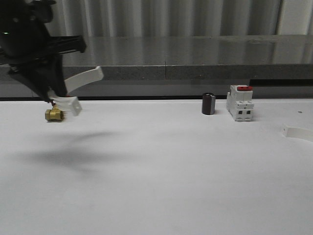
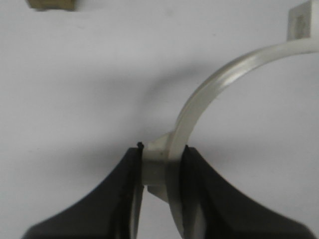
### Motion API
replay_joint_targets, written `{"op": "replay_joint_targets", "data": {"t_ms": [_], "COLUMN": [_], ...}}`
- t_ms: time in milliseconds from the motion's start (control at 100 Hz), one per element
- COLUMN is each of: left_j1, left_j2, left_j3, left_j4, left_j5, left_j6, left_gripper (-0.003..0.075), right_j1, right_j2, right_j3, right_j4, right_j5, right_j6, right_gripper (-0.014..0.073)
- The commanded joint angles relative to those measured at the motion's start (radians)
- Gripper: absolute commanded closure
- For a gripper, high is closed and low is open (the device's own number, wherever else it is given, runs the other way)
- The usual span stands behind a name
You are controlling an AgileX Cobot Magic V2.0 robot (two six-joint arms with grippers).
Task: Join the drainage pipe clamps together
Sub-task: 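Lift the clamp half and carry it toward the table center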
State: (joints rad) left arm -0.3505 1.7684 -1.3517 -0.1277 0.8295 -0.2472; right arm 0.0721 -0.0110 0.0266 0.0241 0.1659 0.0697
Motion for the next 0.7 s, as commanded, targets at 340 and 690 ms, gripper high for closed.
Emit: {"op": "replay_joint_targets", "data": {"t_ms": [340,690], "left_j1": [-0.156,-0.176], "left_j2": [0.069,0.159], "left_j3": [-0.045,-0.048], "left_j4": [0.014,0.018], "left_j5": [-0.09,-0.174], "left_j6": [-0.102,-0.187], "left_gripper": [0.0628,0.0628], "right_j1": [-0.005,-0.005], "right_j2": [-0.019,-0.019], "right_j3": [-0.015,-0.015], "right_j4": [-0.003,-0.003], "right_j5": [-0.084,-0.084], "right_j6": [-0.007,-0.007], "right_gripper": [0.0711,0.0711]}}
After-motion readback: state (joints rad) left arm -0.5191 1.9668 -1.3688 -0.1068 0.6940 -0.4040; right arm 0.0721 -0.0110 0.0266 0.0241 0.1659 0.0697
